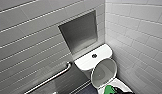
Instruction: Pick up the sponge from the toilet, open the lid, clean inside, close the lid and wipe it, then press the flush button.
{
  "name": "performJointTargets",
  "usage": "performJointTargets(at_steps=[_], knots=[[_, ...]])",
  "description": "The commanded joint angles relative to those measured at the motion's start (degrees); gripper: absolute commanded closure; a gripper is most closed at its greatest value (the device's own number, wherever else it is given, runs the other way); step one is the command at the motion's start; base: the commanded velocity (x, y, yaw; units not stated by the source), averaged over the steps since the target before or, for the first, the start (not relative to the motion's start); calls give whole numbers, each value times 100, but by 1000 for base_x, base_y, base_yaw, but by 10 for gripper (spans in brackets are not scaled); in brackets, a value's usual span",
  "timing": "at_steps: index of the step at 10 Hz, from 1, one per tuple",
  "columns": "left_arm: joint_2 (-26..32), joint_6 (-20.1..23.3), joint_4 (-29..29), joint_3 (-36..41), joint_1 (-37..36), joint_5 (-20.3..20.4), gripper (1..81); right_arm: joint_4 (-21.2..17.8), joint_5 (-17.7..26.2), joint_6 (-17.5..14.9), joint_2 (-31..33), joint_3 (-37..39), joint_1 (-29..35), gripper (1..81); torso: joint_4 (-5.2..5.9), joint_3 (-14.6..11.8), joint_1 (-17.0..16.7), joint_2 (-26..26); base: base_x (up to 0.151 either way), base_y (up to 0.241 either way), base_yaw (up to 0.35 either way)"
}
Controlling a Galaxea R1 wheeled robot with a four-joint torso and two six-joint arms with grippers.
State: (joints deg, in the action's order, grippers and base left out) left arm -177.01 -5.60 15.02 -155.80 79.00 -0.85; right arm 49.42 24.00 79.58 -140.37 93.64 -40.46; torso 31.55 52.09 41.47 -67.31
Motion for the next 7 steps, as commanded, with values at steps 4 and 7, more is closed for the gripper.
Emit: performJointTargets(at_steps=[4, 7], knots=[[148, 41, -8, -48, -54, -416, 10, 15, 140, 1305, -1152, 1682, 1096, 811, -5, 0, 0, 0, 0, 0, 0], [165, 41, -25, -48, -46, -416, 10, -108, 122, 1508, -1479, 2043, 1097, 811, -5, 0, 0, 0, 0, 0, 0]])
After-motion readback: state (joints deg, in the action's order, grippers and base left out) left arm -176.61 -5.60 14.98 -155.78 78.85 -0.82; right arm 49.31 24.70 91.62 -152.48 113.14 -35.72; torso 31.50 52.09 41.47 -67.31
